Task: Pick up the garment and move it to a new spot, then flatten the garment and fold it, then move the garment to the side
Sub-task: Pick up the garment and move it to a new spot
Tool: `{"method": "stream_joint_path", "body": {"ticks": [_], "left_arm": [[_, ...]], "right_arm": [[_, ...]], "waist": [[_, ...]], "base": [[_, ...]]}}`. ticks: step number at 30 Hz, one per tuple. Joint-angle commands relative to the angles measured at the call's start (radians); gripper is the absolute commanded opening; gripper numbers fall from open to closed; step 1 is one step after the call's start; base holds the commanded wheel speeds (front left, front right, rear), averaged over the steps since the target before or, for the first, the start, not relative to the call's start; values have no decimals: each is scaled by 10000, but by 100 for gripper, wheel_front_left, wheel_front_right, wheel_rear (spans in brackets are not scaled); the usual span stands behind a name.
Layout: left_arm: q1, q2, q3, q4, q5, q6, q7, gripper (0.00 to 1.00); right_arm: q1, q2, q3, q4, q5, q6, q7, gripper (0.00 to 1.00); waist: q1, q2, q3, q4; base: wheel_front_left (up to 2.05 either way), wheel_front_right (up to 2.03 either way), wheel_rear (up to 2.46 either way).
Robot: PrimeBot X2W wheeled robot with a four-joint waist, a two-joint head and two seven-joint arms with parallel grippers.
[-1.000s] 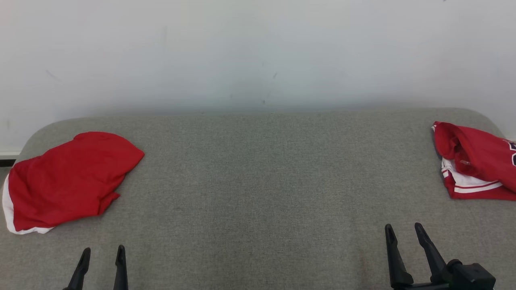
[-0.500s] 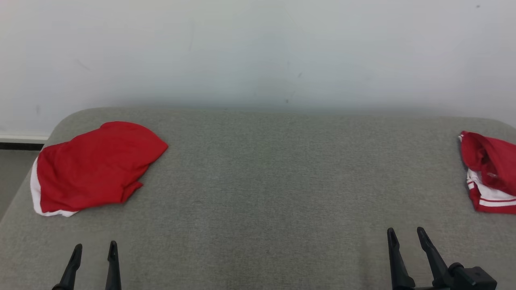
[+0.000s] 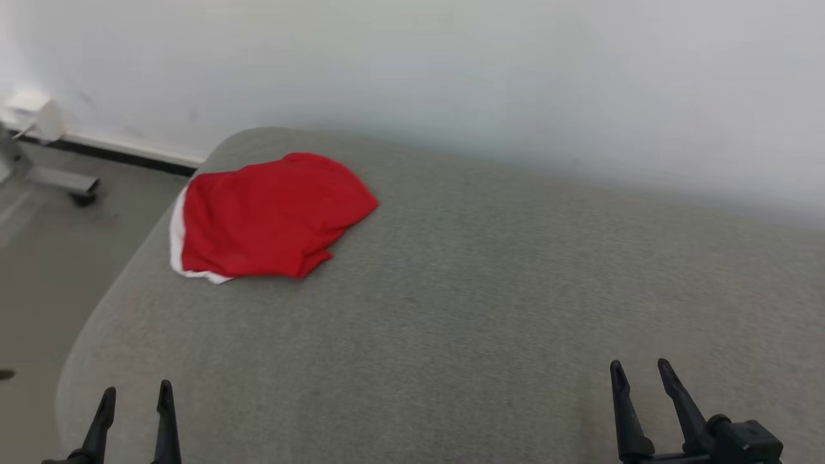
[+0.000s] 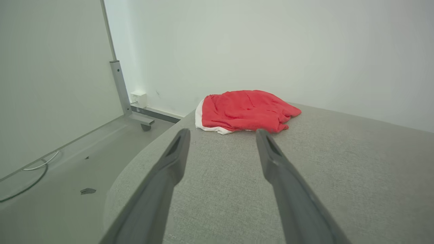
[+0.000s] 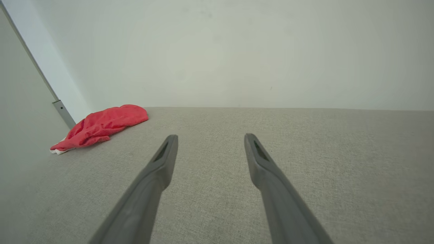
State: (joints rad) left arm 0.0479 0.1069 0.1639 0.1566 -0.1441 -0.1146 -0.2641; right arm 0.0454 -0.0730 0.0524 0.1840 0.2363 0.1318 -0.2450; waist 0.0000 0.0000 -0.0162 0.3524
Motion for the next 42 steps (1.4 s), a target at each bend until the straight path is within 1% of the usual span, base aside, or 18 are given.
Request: {"method": "stream_joint_path", "body": {"ticks": [1,6,8,13,18,23,27,31,32,34,38,42], "left_arm": [[-113,15,39,29,-70,26,0,100],[-143,-48,61,53,-57,80,0,100],[-126,-54,200,-6,-129,109,0,100],[39,-115,454,-187,-218,183,0,100],[50,-149,593,-233,-235,167,0,100],[-453,-95,460,15,-226,103,0,100],[-1426,105,383,237,-387,33,0,100],[-3178,400,76,675,-580,-33,19,100],[-3178,400,76,675,-580,-33,19,100],[-4182,593,-12,859,-698,-68,22,100],[-6292,1136,-118,1216,-880,-88,251,100],[-8169,1747,-81,1647,-1154,-115,927,100]], "right_arm": [[-86,15,4,1,-42,-26,37,100],[-203,-27,-25,6,-88,-25,30,100],[-292,-39,81,-17,-123,-25,94,100],[-535,-133,264,40,-134,-26,173,100],[-660,-221,338,120,-72,-26,169,100],[-586,-267,29,60,-119,-25,120,100],[-823,-400,-271,-248,-329,-26,252,100],[-1011,-629,-642,-613,-467,-26,434,100],[-1011,-629,-642,-613,-467,-26,434,100],[-1189,-767,-860,-881,-533,-25,525,100],[-1453,-952,-1384,-1390,-637,-25,630,100],[-1572,-956,-1937,-1896,-743,-25,633,100]], "waist": [[0,0,288,907],[0,0,395,1539],[0,0,494,1629],[0,0,687,1718],[0,0,778,1735],[0,0,881,1666],[0,0,1389,1123],[0,0,2125,434],[0,0,2125,434],[0,0,2620,-19],[0,0,3682,-952],[0,0,4662,-1841]], "base": [[0,0,0],[0,0,0],[0,0,0],[0,0,0],[0,0,0],[0,0,0],[0,0,0],[0,0,0],[0,0,0],[0,0,0],[0,0,0],[0,0,0]]}}
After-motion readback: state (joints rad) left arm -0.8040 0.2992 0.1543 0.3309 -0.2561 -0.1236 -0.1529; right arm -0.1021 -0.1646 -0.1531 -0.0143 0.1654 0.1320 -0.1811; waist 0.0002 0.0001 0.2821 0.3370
